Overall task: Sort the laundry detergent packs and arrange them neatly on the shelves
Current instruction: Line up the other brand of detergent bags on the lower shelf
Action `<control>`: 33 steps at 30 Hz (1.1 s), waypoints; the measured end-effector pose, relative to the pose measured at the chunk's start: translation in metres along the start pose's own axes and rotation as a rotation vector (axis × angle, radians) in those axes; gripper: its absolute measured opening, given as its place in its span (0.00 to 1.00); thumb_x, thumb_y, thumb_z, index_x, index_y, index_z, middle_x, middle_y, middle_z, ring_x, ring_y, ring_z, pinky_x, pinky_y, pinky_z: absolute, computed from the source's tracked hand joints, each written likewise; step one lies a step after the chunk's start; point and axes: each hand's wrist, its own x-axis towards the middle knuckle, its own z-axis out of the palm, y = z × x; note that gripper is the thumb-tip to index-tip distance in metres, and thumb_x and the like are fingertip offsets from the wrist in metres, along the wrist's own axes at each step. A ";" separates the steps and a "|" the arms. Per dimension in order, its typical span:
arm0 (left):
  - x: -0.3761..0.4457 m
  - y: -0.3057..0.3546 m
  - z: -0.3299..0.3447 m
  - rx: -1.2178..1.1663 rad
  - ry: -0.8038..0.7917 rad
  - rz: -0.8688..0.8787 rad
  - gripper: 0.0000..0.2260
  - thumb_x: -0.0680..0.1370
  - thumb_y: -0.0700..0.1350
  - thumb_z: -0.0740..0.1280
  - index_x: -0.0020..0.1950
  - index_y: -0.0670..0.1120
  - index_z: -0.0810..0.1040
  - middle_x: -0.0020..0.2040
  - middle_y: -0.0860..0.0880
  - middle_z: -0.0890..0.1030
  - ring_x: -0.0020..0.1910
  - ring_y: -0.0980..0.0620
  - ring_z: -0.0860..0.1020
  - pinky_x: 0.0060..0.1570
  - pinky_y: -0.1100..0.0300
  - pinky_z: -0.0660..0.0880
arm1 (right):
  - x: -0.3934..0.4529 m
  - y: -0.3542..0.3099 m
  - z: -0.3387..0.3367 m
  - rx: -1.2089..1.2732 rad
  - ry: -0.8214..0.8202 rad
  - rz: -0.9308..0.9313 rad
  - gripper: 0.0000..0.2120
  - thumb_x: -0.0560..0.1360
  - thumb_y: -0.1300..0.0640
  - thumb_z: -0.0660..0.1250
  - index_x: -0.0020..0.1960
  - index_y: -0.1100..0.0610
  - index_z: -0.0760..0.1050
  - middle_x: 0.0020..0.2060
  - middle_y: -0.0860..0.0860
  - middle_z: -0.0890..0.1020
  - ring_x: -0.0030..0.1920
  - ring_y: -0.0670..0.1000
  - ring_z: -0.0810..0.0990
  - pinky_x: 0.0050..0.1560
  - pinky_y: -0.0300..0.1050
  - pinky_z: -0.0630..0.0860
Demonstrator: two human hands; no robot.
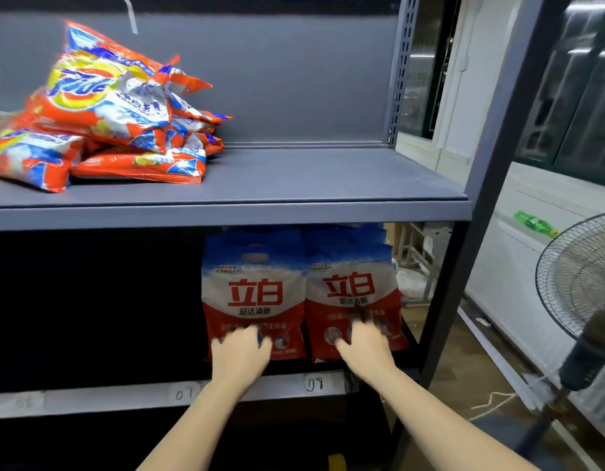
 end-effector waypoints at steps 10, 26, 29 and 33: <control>-0.037 -0.006 -0.083 -0.102 0.165 0.085 0.09 0.76 0.61 0.57 0.40 0.59 0.71 0.34 0.60 0.73 0.34 0.62 0.74 0.34 0.62 0.74 | -0.039 -0.056 -0.073 0.008 -0.099 -0.308 0.21 0.74 0.44 0.65 0.65 0.46 0.71 0.63 0.46 0.76 0.63 0.48 0.74 0.62 0.47 0.72; -0.043 -0.042 -0.290 -0.246 0.341 -0.089 0.10 0.78 0.54 0.61 0.49 0.51 0.79 0.46 0.52 0.80 0.48 0.51 0.77 0.48 0.56 0.73 | -0.048 -0.184 -0.177 0.353 0.108 -0.617 0.07 0.75 0.49 0.65 0.49 0.49 0.80 0.43 0.44 0.83 0.45 0.43 0.80 0.49 0.44 0.77; -0.032 -0.058 -0.302 -0.289 0.355 -0.119 0.10 0.78 0.53 0.61 0.52 0.51 0.78 0.48 0.52 0.79 0.50 0.49 0.76 0.52 0.55 0.72 | -0.037 -0.201 -0.172 0.367 0.077 -0.602 0.07 0.76 0.50 0.65 0.50 0.50 0.79 0.45 0.46 0.83 0.47 0.45 0.80 0.50 0.44 0.77; -0.011 -0.083 -0.313 -0.376 0.416 -0.110 0.08 0.77 0.52 0.62 0.54 0.52 0.76 0.49 0.52 0.78 0.51 0.50 0.75 0.52 0.54 0.71 | -0.019 -0.227 -0.168 0.375 0.070 -0.581 0.07 0.76 0.51 0.65 0.52 0.51 0.78 0.48 0.48 0.82 0.49 0.47 0.79 0.50 0.46 0.78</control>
